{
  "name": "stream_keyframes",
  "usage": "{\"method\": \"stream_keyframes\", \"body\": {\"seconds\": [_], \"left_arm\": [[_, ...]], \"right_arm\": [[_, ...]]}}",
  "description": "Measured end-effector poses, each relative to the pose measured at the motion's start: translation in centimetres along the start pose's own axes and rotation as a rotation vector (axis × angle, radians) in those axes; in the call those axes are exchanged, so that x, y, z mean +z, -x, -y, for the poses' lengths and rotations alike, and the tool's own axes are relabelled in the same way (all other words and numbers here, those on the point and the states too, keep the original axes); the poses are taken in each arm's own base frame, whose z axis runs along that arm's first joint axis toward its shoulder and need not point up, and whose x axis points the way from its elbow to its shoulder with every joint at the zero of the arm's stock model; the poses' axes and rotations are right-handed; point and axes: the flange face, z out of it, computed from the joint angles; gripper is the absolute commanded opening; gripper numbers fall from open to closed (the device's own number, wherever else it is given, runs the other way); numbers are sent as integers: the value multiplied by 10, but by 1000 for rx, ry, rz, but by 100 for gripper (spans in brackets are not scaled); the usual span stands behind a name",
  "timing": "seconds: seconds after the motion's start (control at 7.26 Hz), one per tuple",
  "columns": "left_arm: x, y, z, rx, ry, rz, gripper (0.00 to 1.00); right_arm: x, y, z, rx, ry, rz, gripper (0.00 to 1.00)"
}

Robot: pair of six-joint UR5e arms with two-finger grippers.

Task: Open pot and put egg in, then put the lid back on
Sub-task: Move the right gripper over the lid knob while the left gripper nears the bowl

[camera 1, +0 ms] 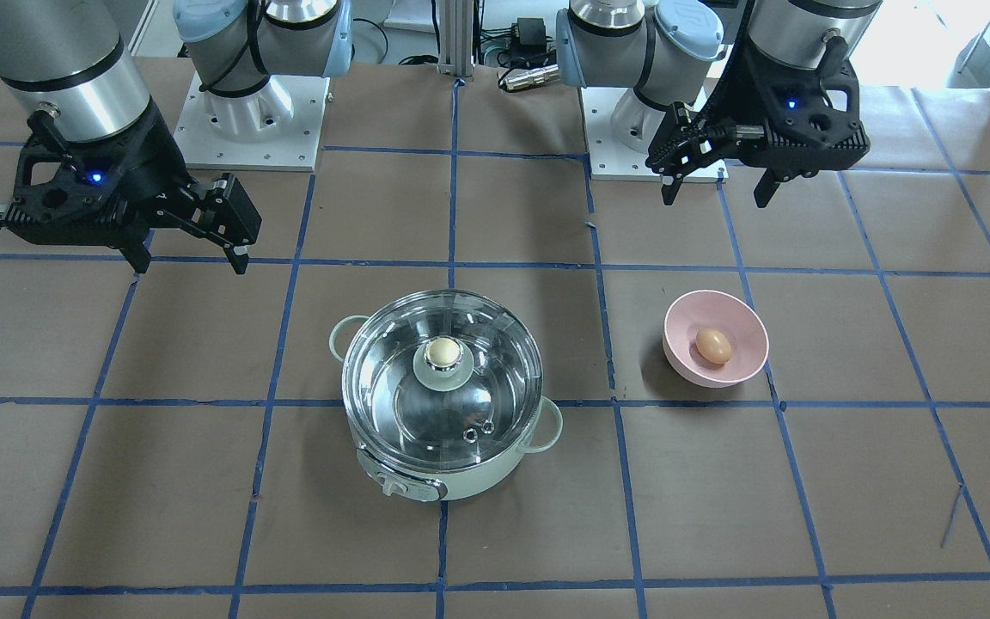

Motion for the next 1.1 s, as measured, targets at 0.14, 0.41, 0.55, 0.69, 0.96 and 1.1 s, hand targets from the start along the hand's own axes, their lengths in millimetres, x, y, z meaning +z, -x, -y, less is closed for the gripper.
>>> {"method": "stream_keyframes", "body": {"seconds": [0.14, 0.41, 0.55, 0.69, 0.96, 1.1], "left_arm": [[1, 0, -1, 1, 2, 0, 100], [2, 0, -3, 5, 4, 0, 100], [1, 1, -7, 9, 2, 4, 100], [1, 2, -10, 11, 2, 8, 100], [4, 3, -9, 13, 11, 9, 100], [8, 4, -6, 13, 18, 9, 100]], "right_arm": [[0, 0, -1, 0, 2, 0, 100], [2, 1, -2, -7, 5, -1, 100], [2, 1, -2, -10, 4, 0, 100], [3, 2, -2, -13, 2, 4, 97], [7, 7, 1, 0, -20, 14, 96], [9, 13, 5, 20, -42, 18, 96]]}}
